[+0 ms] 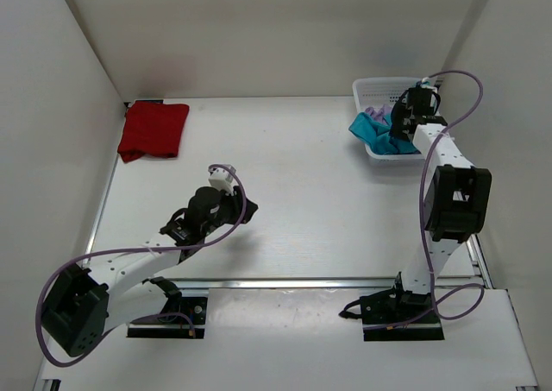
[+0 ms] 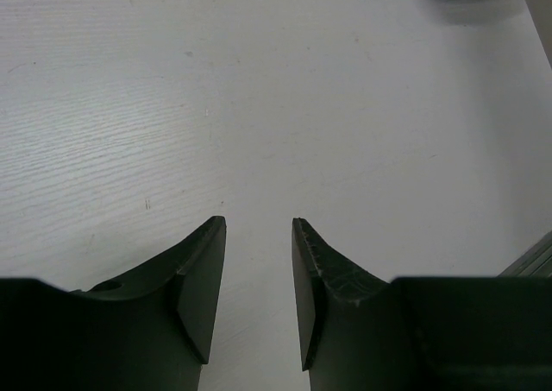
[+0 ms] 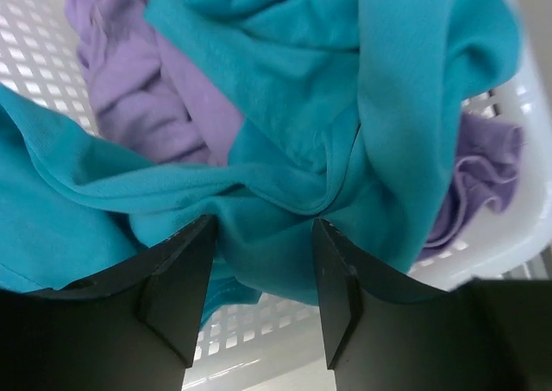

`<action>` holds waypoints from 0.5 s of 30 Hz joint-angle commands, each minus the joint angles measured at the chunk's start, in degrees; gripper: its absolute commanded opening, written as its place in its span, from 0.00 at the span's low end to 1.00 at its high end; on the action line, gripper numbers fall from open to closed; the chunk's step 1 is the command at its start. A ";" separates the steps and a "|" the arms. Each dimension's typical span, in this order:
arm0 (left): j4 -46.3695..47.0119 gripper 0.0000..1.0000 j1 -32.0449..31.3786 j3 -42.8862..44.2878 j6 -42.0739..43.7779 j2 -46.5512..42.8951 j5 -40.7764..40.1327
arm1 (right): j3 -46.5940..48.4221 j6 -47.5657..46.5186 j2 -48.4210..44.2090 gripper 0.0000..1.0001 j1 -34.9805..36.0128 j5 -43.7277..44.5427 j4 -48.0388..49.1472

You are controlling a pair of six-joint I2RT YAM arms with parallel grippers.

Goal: Fold and stack the t-shirts

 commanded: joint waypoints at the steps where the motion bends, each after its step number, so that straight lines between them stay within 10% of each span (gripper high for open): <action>1: 0.14 0.48 -0.07 1.75 -0.27 0.46 0.93 | -0.47 0.22 -0.86 0.47 0.14 -2.16 2.28; 6: 0.58 0.47 -0.69 1.57 -0.19 1.08 0.58 | 0.75 1.88 0.20 0.03 -0.74 -3.49 1.86; 15: -0.99 0.47 1.24 4.65 -0.45 1.43 2.51 | 4.60 1.63 -13.32 0.00 5.22 -3.04 4.31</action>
